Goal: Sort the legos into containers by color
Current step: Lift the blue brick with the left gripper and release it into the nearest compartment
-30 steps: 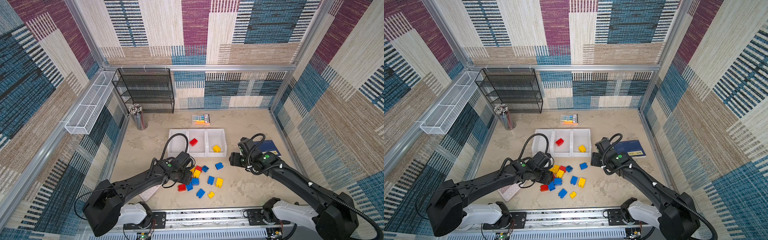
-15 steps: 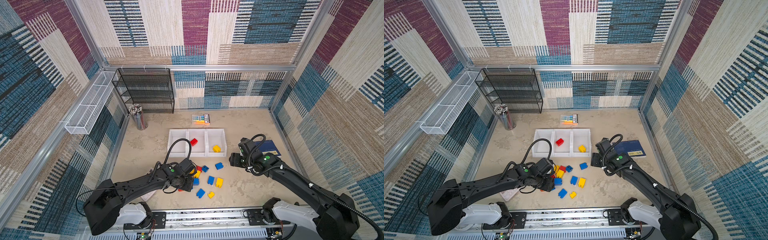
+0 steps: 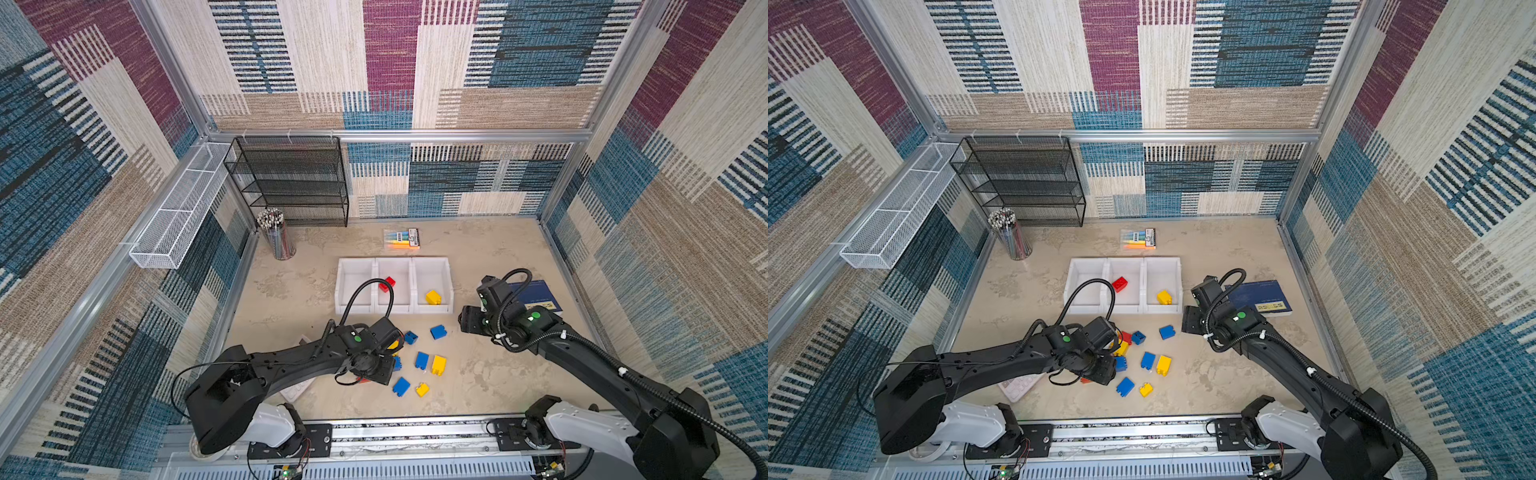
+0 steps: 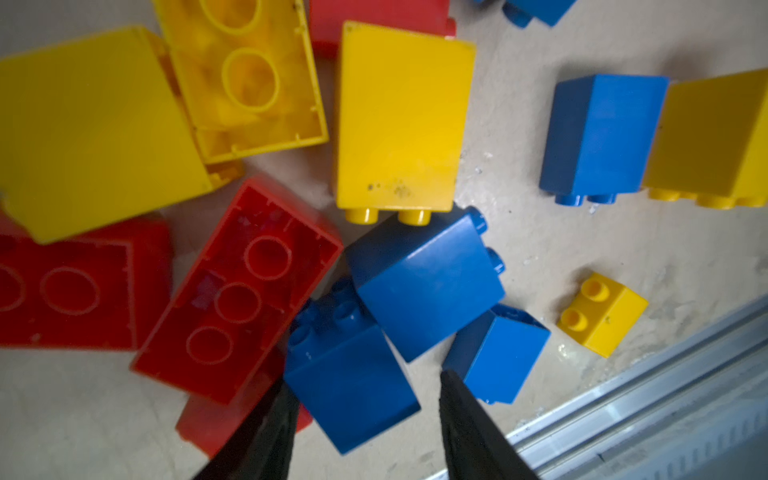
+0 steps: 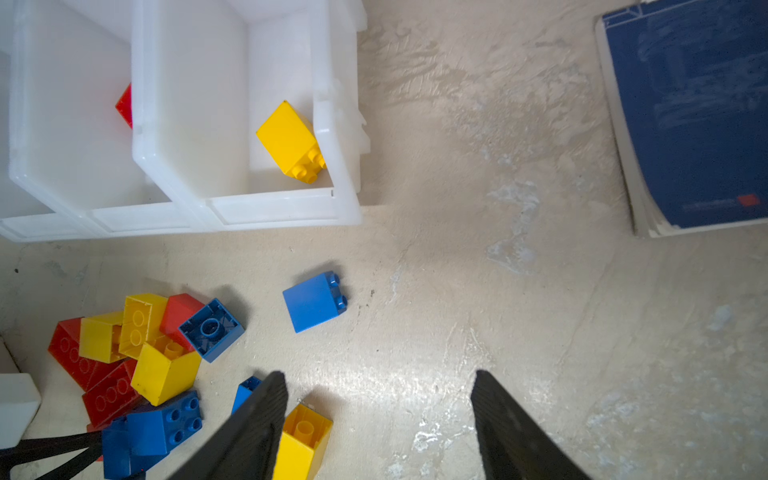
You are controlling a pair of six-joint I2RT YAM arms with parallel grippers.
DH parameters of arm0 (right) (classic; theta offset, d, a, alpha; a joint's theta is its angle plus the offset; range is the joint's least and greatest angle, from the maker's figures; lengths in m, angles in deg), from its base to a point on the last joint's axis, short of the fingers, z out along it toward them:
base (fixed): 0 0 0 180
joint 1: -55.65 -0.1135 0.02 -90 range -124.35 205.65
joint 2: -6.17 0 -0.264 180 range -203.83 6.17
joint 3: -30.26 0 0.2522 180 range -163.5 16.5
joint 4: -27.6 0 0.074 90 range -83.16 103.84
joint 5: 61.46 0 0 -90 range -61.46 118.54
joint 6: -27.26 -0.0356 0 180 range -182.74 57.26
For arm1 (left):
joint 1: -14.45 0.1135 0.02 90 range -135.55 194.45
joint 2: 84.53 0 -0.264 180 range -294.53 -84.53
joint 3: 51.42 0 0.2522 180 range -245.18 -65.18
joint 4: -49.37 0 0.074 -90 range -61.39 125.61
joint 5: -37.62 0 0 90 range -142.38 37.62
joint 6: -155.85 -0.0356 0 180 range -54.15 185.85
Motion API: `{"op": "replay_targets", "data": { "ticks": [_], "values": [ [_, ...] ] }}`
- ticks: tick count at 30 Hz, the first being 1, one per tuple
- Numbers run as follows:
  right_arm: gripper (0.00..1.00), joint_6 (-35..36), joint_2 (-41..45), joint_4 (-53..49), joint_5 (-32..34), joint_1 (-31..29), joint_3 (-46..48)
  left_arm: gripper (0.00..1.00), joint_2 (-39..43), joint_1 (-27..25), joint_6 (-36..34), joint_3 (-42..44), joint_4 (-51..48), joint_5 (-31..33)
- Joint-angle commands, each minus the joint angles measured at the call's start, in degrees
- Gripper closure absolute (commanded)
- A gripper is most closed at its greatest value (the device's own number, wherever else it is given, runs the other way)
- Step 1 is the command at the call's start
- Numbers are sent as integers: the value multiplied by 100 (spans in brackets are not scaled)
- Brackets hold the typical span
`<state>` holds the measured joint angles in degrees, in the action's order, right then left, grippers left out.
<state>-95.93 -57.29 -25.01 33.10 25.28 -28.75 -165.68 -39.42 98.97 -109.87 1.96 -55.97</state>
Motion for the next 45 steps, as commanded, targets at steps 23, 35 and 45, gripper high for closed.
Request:
{"op": "replay_targets", "data": {
  "ticks": [23, 35, 45],
  "values": [
    [27, -102, 125, -70, 118, -5, -54, 72, 362, 244, -511, -496, -362, 468],
    [28, -41, 2, -27, 144, -8, -247, 72, -410, 2574, -2090, -2063, -11, 172],
    [28, -66, 8, 5, 111, -6, -254, 72, -1475, 3130, -2292, -2513, 277, 80]
  ]
}}
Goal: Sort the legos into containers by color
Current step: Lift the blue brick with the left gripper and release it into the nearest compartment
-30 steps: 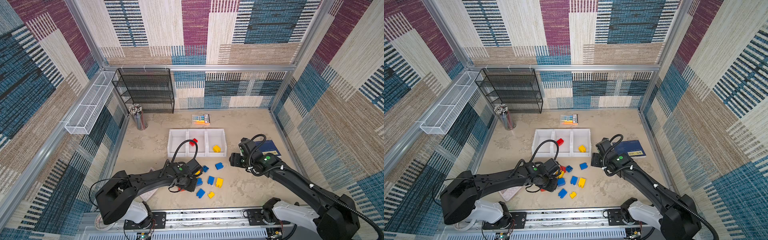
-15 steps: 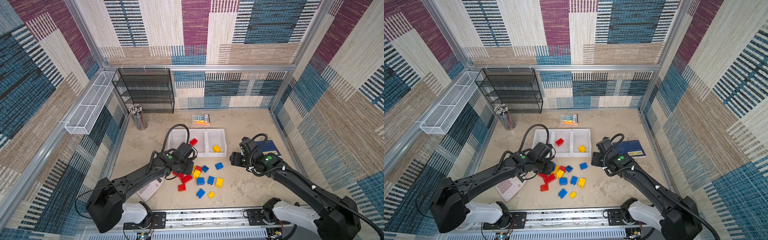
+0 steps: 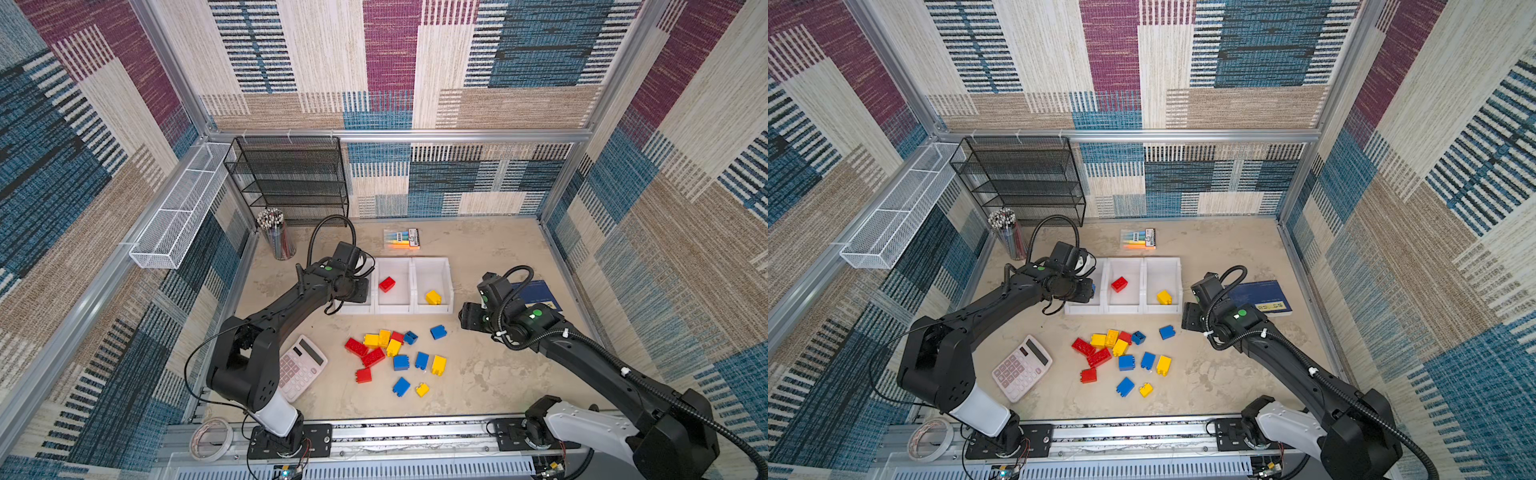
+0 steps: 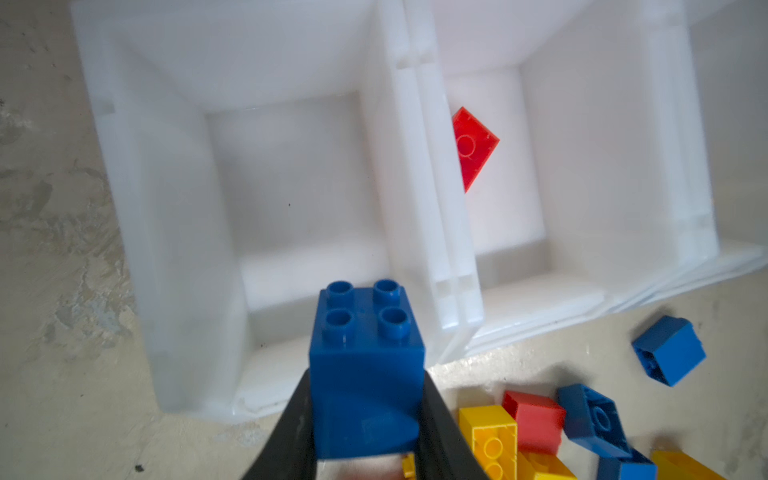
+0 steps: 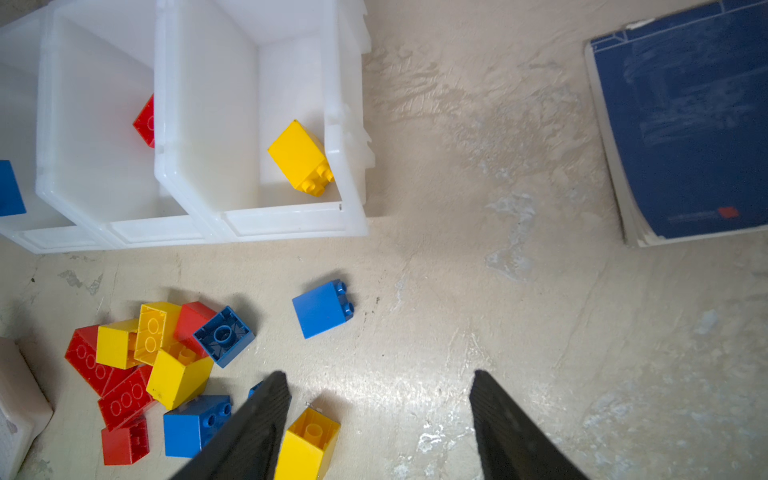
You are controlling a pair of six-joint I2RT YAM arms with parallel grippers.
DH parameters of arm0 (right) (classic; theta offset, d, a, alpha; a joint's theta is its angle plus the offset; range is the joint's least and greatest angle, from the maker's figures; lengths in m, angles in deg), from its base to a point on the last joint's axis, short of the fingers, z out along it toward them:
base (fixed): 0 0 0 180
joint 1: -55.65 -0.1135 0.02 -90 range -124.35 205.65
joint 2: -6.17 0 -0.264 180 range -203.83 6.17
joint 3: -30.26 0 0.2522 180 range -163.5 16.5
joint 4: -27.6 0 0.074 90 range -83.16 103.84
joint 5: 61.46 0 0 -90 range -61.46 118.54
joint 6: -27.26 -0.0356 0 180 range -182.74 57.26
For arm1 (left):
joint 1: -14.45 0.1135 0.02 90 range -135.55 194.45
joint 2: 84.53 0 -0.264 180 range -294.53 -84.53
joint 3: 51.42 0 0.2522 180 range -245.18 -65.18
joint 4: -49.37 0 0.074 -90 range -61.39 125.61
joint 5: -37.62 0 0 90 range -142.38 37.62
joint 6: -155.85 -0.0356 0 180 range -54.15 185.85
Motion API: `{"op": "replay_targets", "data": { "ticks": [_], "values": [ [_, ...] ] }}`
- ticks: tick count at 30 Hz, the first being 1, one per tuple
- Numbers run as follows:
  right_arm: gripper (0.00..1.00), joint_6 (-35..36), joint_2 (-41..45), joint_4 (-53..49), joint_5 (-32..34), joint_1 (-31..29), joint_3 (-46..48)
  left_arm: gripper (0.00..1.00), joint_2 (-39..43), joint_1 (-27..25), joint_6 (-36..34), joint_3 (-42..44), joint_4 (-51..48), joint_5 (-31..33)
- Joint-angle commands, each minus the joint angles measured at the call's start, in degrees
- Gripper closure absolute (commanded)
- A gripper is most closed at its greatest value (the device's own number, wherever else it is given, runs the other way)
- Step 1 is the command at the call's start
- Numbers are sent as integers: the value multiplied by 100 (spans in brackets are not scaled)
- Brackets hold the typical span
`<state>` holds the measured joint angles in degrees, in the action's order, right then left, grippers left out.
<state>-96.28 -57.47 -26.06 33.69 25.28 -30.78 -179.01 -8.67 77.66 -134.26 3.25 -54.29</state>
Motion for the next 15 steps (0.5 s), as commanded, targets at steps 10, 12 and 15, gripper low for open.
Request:
{"op": "replay_targets", "data": {
  "ticks": [10, 12, 15],
  "values": [
    [24, 71, -186, 289, -14, -6, -53, 47, -390, 182, -64, -207, 216, -182],
    [24, 92, -241, 330, -16, -8, -69, 46, -322, 187, -74, -226, 171, -216],
    [24, 117, -319, 382, -43, -4, -101, 44, -99, 184, -53, -169, 193, -299]
  ]
}}
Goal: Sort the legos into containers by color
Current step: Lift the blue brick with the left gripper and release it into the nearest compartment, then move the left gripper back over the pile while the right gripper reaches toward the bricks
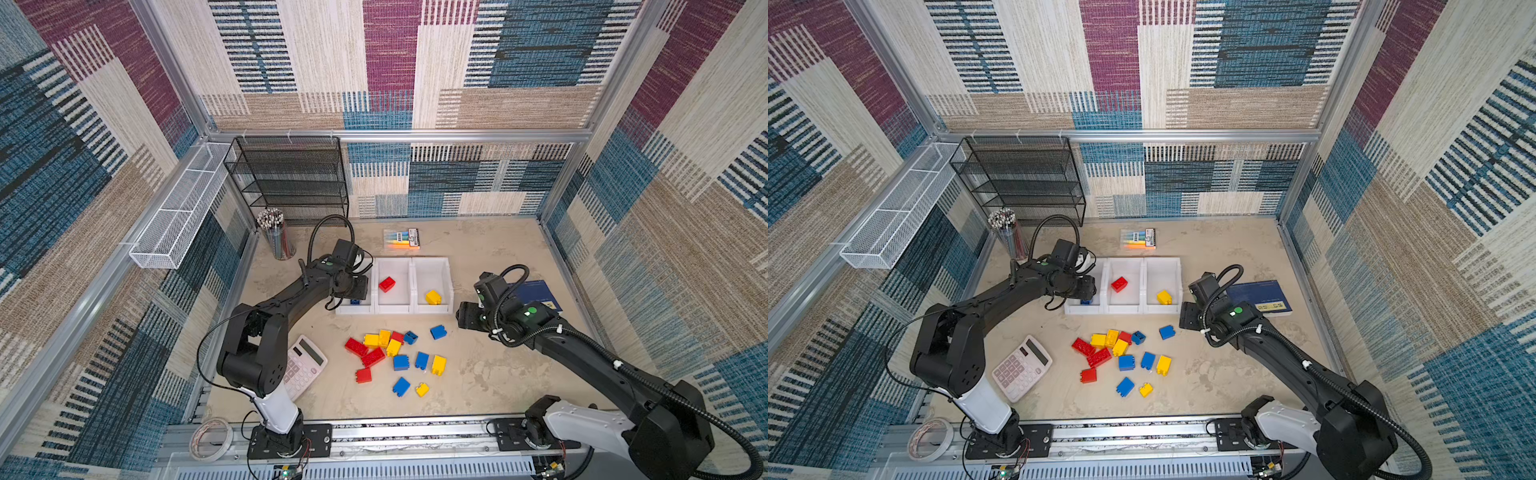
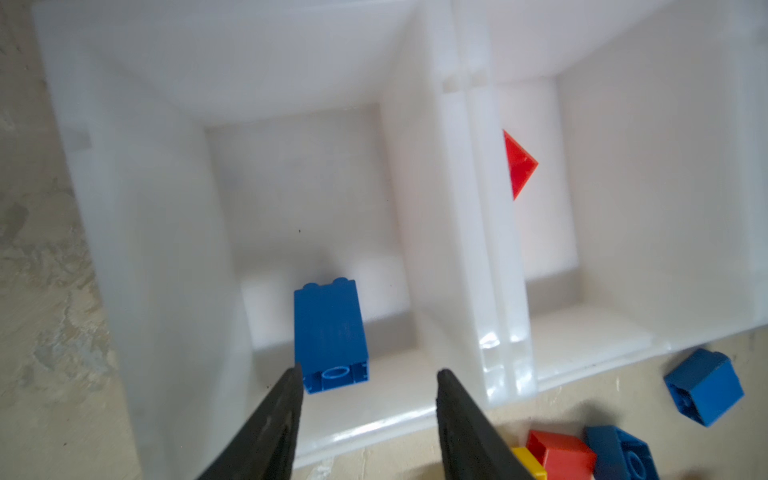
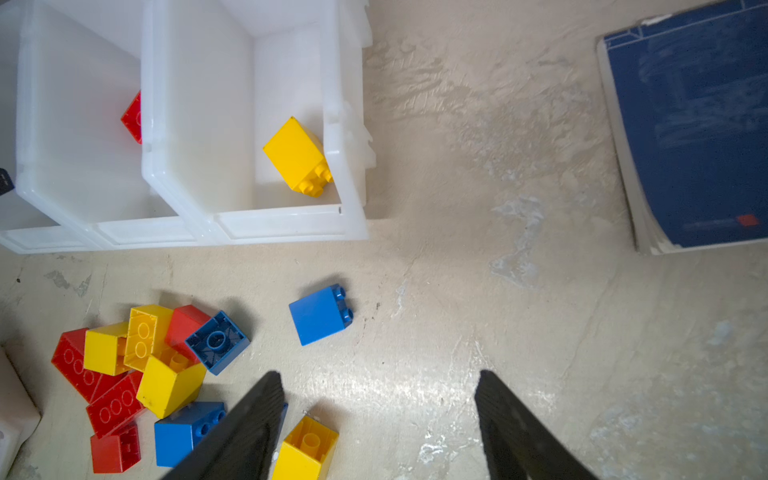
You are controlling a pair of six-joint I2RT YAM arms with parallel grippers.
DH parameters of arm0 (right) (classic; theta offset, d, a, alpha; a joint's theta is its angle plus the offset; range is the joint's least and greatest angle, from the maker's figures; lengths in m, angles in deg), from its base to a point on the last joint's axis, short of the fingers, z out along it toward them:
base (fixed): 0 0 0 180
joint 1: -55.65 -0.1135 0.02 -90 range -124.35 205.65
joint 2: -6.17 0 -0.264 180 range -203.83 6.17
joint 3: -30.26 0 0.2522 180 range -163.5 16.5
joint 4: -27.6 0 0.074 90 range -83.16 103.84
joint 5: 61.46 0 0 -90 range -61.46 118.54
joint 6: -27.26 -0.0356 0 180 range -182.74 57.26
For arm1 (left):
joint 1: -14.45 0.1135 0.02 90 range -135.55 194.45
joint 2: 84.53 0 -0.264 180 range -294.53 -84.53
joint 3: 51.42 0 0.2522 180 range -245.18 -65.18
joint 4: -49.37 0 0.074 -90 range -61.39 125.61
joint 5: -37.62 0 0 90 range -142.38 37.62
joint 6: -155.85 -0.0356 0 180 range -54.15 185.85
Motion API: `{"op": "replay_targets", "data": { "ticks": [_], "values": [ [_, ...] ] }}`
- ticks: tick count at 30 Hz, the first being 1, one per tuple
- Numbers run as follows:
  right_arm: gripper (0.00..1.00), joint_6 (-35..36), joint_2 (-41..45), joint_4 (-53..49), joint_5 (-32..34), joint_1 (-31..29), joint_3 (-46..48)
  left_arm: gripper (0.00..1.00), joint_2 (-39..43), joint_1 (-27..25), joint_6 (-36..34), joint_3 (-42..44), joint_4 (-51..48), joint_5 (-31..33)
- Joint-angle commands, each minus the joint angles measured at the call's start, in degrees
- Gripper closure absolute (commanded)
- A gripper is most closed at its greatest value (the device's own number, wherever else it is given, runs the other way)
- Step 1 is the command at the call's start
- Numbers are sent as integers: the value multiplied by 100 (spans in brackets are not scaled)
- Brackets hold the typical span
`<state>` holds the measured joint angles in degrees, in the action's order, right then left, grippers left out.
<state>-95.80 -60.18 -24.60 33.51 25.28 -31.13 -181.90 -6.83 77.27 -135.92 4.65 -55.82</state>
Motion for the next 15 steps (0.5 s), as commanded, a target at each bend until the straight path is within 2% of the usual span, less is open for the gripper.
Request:
{"op": "replay_targets", "data": {
  "ticks": [1, 7, 11, 15],
  "values": [
    [24, 79, -75, 240, -40, -8, -71, 44, 272, -2, 11, 15, 46, -169],
    [25, 103, -175, 275, -118, -9, -114, 44, 1286, -2, 269, 603, 99, -449],
    [25, 55, -138, 233, -256, -42, -74, 43, 2248, -8, 477, 1462, 233, -526],
    [26, 11, -58, 161, -316, -110, -48, 43, 3107, -4, 1086, 2481, 665, -538]
  ]
}}
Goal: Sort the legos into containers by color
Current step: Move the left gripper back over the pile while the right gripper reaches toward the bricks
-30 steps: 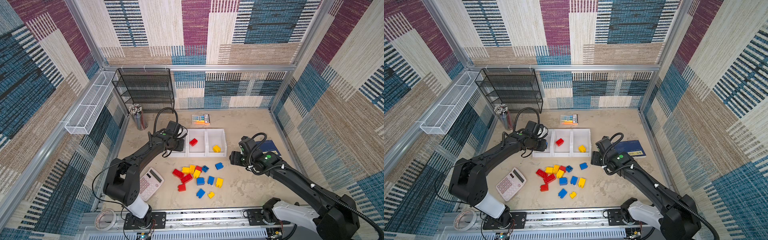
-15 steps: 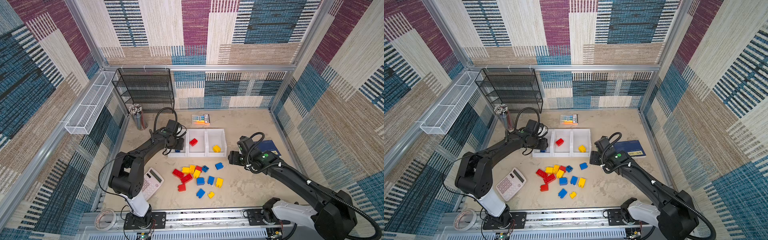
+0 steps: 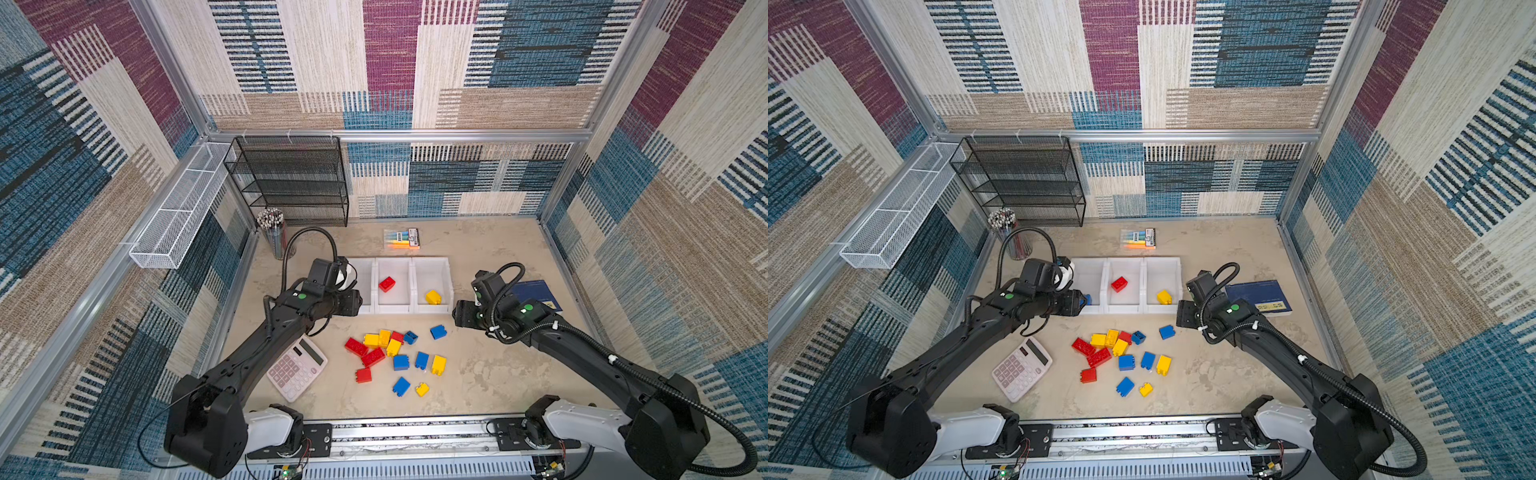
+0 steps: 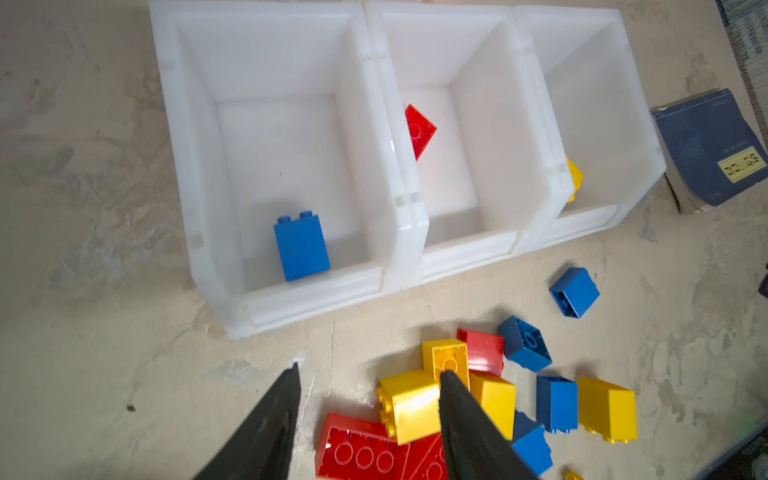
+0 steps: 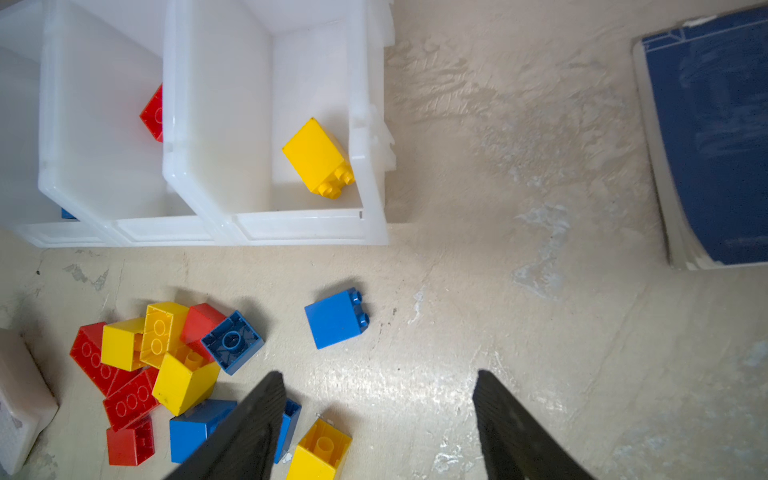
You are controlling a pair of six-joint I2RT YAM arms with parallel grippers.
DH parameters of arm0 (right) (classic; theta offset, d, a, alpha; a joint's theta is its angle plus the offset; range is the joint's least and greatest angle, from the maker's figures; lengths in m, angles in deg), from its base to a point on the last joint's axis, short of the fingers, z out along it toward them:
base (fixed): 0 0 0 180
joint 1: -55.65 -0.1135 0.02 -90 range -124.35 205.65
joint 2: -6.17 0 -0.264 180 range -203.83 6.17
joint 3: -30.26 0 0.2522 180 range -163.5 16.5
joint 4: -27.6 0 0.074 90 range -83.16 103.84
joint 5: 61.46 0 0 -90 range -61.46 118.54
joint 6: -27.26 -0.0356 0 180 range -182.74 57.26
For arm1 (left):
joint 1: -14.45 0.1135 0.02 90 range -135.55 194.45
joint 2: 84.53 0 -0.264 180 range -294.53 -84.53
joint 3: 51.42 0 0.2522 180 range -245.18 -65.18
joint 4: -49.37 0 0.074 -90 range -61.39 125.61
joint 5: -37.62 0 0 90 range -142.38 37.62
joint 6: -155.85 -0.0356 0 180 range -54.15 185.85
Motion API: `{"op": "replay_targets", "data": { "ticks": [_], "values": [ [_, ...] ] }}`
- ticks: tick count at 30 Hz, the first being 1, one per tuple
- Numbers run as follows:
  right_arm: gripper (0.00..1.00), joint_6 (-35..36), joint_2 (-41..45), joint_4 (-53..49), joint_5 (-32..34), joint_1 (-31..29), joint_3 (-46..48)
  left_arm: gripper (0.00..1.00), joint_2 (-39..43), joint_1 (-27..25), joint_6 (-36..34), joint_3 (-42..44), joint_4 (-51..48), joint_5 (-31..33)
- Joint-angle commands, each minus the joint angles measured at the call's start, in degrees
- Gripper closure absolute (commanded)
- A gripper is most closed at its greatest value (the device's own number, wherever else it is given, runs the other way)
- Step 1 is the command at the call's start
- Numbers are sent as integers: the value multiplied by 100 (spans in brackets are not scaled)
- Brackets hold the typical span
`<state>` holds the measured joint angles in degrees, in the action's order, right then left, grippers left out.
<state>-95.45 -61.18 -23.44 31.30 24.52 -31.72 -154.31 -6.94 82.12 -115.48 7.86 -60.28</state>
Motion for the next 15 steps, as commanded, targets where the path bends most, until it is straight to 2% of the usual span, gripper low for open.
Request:
{"op": "replay_targets", "data": {
  "ticks": [1, 3, 6, 15],
  "values": [
    [26, -30, 13, 21, -122, -58, -14, 43, 516, 9, 768, 643, 458, -134],
    [26, -43, -88, -33, -128, -166, -109, 43, 794, 11, 1105, 1052, 712, -233],
    [26, -93, -299, -56, -76, -415, -231, 43, 1039, 6, 1255, 1375, 755, -266],
    [27, -218, -1379, 251, -145, -1345, -759, 42, 1233, 10, 1192, 1435, 524, -298]
  ]
}}
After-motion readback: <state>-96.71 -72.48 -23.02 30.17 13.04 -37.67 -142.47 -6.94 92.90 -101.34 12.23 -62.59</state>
